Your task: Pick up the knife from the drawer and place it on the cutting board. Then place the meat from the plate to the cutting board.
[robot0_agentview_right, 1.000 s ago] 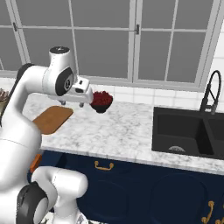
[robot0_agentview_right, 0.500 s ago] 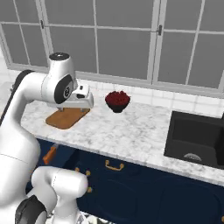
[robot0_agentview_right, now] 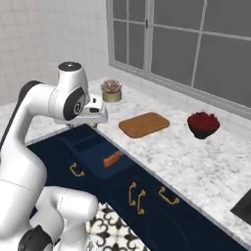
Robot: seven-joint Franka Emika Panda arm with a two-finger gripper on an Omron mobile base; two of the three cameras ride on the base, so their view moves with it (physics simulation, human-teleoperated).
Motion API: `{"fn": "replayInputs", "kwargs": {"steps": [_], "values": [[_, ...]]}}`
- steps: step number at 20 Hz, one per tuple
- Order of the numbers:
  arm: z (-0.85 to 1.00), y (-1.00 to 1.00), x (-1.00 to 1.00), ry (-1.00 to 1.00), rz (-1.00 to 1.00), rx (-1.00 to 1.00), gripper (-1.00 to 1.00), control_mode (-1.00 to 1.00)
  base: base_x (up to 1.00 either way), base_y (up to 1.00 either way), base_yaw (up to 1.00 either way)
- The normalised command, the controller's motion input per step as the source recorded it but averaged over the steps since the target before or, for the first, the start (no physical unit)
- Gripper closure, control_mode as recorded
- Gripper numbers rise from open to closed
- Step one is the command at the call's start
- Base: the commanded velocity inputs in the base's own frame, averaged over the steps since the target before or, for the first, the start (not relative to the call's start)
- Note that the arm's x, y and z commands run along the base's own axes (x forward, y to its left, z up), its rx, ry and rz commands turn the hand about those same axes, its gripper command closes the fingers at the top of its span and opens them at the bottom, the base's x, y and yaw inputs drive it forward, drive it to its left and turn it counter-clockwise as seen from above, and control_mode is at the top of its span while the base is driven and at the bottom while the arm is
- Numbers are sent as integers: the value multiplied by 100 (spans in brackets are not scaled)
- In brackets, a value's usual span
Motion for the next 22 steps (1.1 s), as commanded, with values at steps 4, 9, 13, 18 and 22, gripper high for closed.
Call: {"fn": "replayInputs", "kwargs": {"steps": [4,9,13,18,22], "values": [[0,0,0,0,0,0,-100,100,-57,-43,74],[0,0,0,0,0,0,-100,100,-56,-75,57],[0,0,0,0,0,0,-100,100,0,-48,27],[0,0,0,0,0,0,-100,100,96,-57,39],[0,0,0,0,0,0,-100,100,42,-28,53]]}}
